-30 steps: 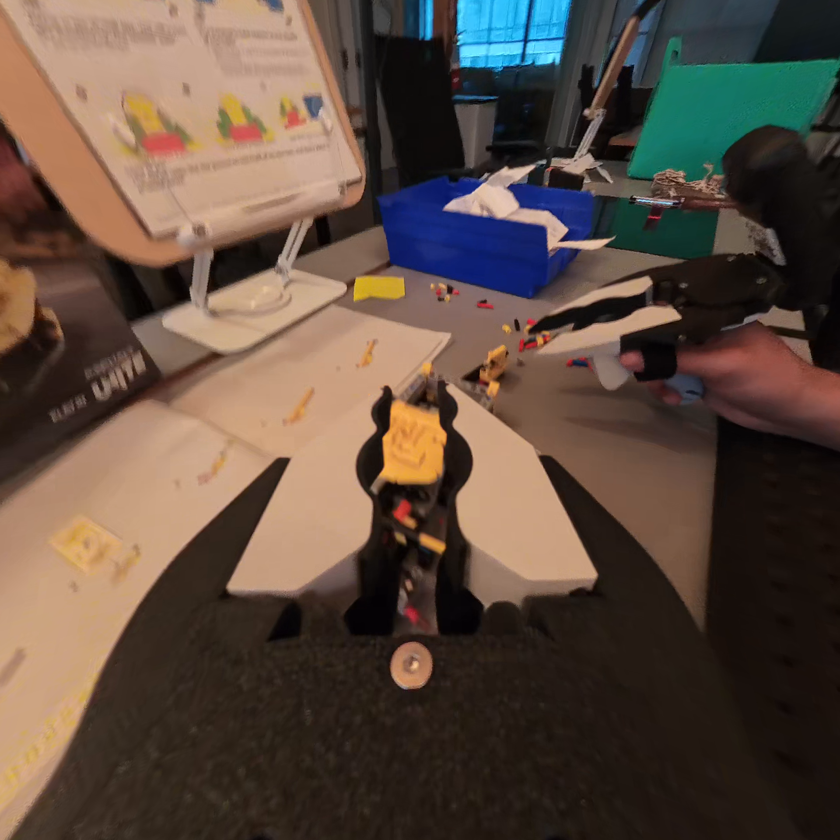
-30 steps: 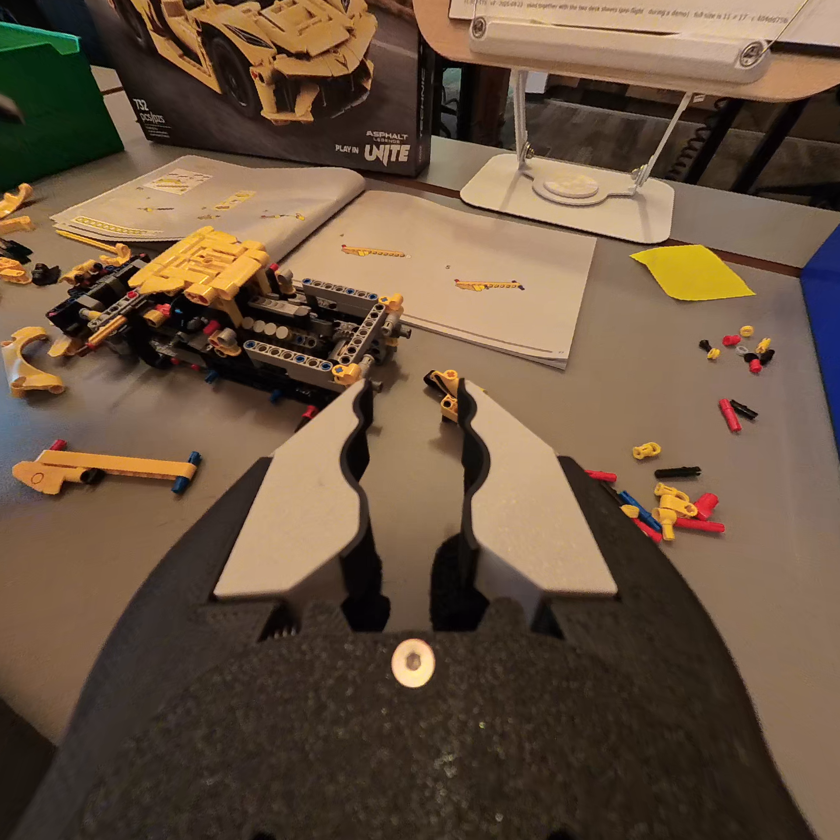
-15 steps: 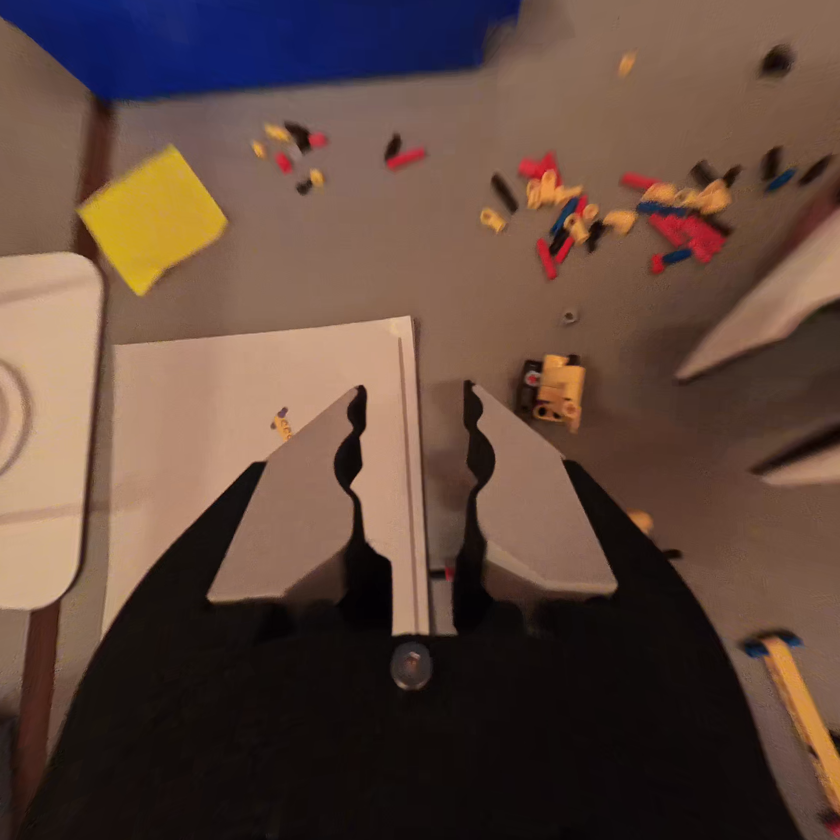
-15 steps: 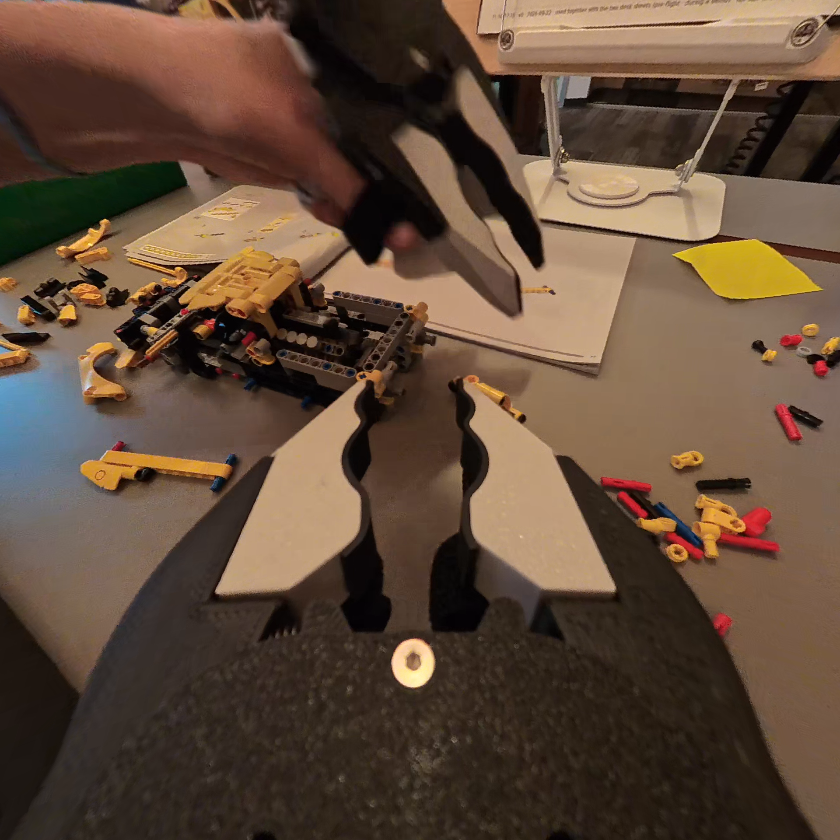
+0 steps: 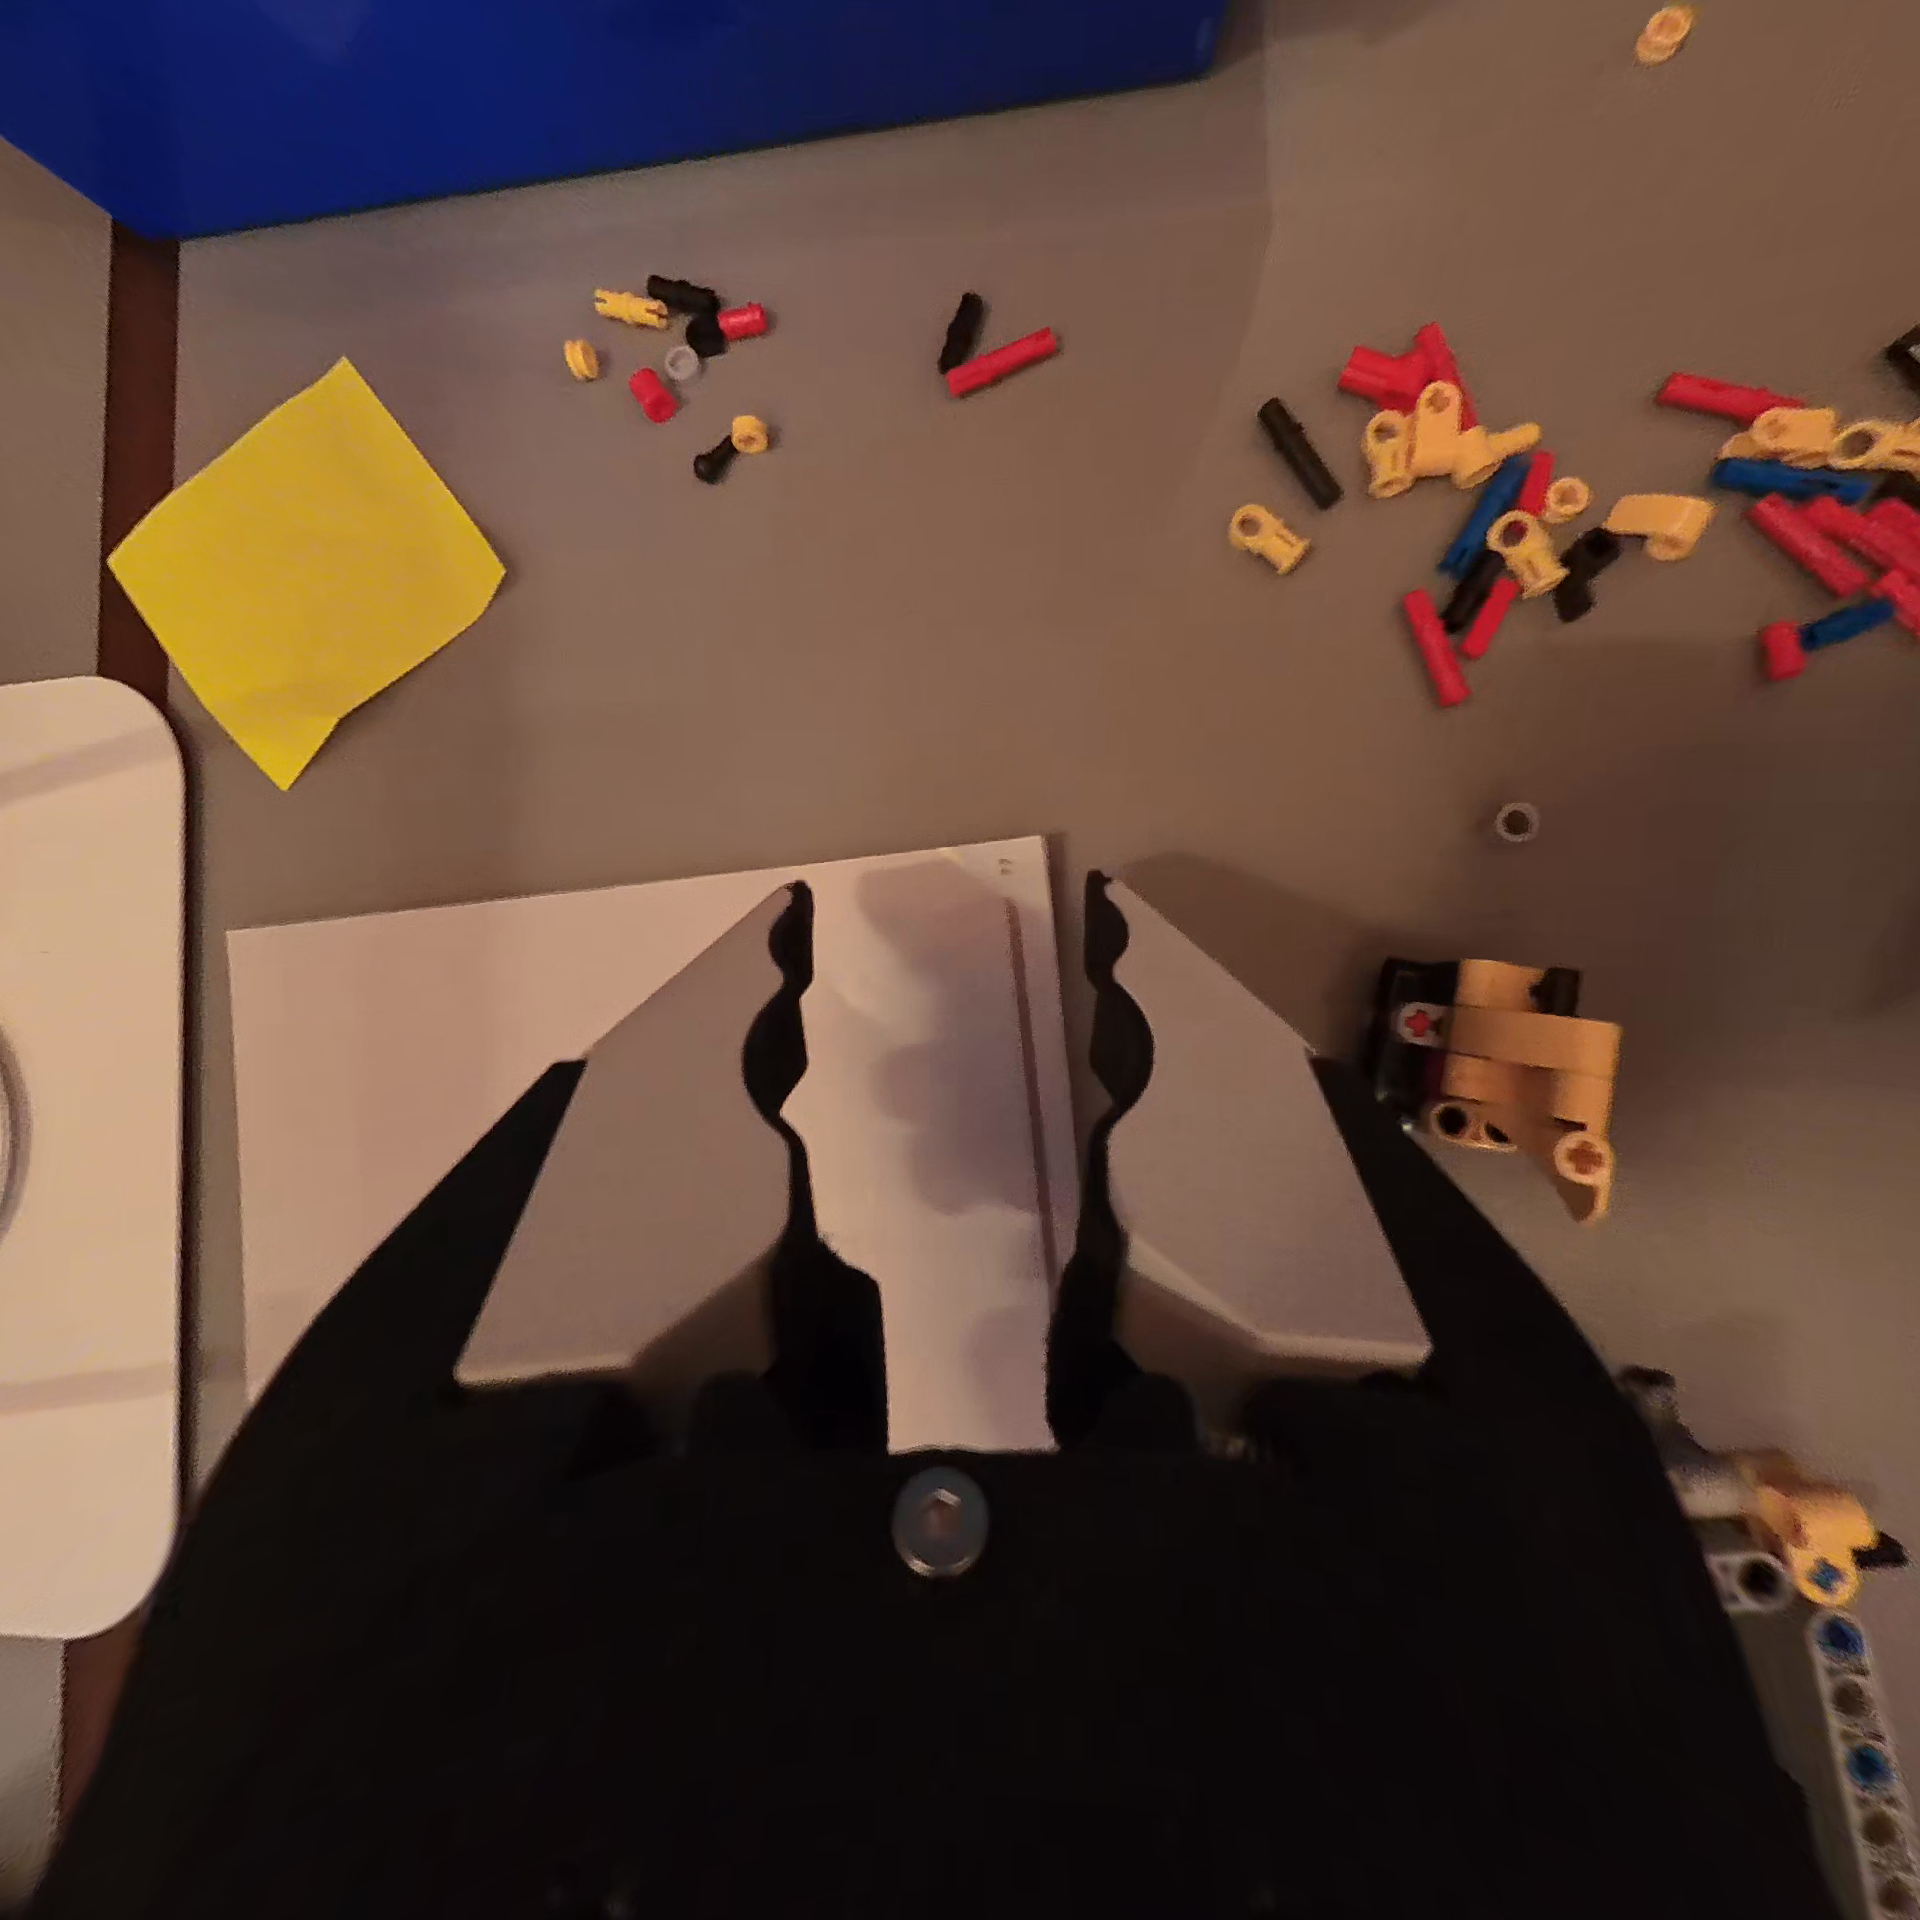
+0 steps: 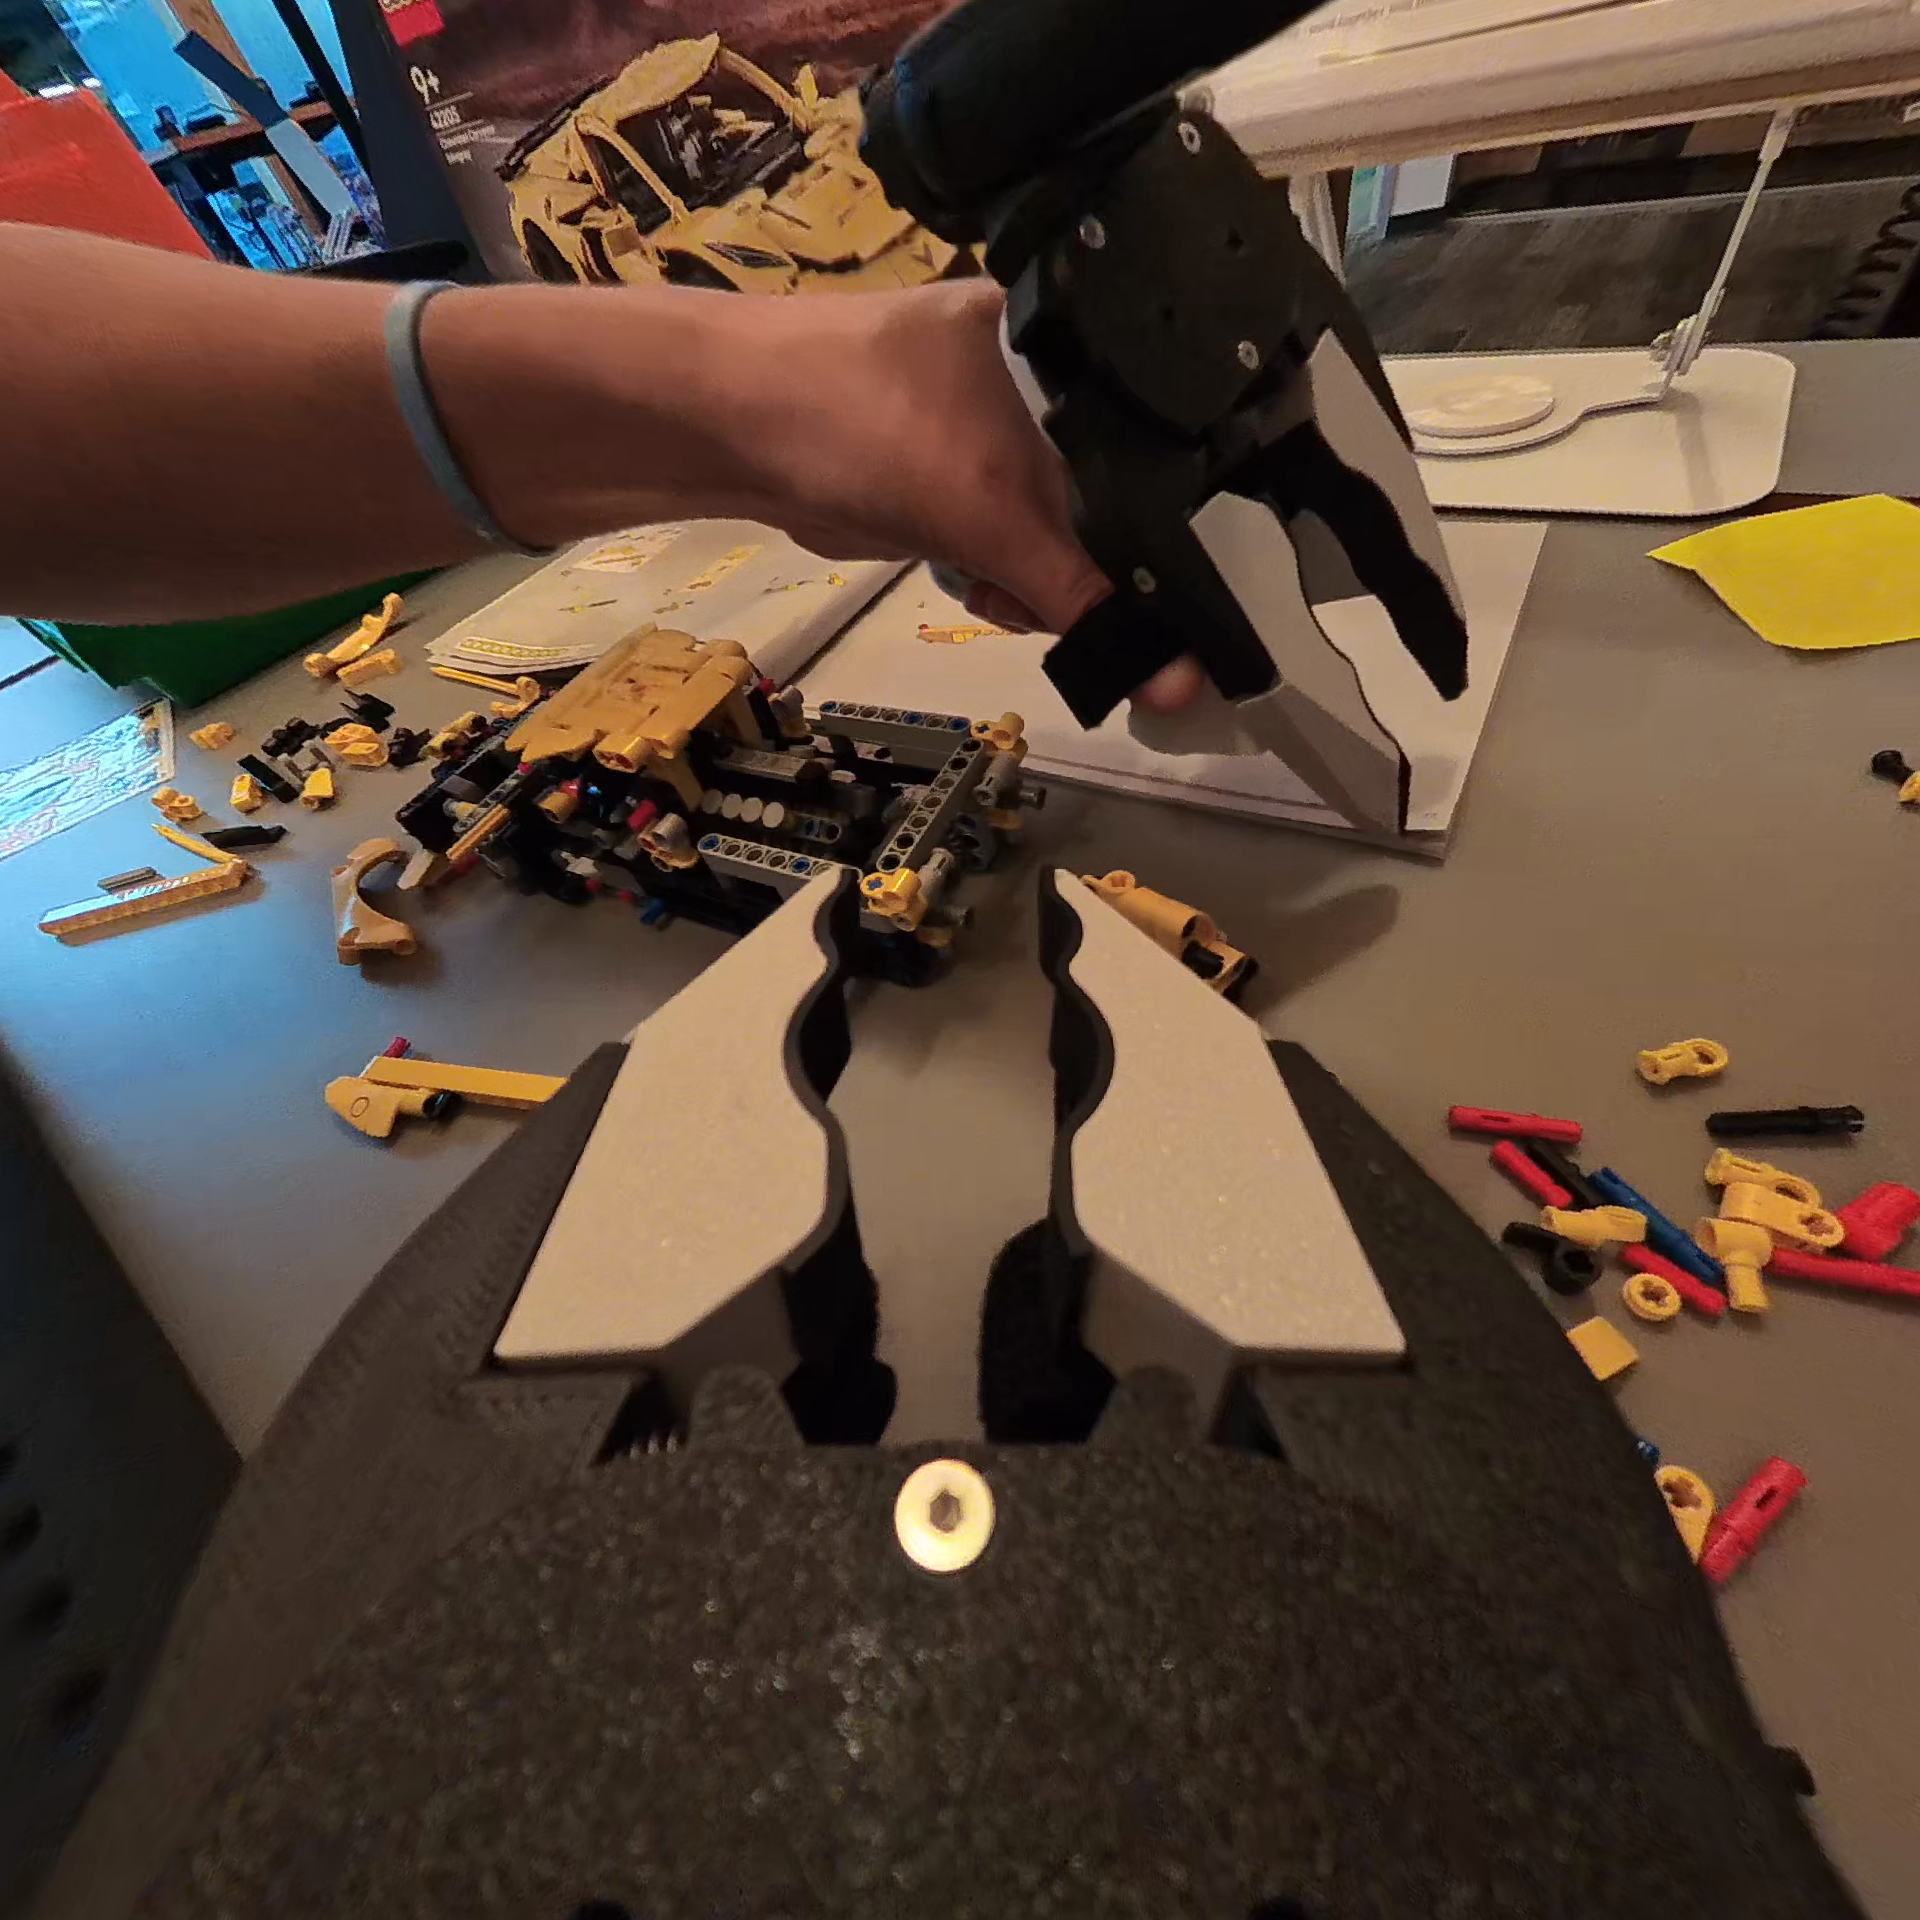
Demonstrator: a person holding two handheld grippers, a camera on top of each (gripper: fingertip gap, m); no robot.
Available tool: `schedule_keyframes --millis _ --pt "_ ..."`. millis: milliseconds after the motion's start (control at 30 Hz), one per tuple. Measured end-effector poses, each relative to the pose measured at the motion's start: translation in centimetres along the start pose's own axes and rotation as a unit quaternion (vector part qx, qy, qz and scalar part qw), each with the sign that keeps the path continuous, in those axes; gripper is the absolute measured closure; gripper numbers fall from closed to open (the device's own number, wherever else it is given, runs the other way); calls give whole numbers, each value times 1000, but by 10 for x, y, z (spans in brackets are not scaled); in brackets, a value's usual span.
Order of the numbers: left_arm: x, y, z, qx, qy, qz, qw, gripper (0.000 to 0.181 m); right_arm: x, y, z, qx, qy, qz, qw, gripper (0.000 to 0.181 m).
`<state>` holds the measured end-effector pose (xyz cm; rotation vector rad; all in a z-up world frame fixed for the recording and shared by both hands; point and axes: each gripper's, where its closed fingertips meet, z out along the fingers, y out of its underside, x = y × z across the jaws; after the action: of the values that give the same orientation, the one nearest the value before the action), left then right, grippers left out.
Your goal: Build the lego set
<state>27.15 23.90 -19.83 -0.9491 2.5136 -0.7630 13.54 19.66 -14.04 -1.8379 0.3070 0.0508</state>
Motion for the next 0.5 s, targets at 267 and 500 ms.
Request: schedule_keyframes --millis 267,500 --pt "-10 7 0 -7 -17 -7 1000 129 -1 4 2 -11 -2 -3 1000 149" --pt "-14 10 -6 8 -16 -27 999 130 12 -8 -3 9 17 8 1000 148"
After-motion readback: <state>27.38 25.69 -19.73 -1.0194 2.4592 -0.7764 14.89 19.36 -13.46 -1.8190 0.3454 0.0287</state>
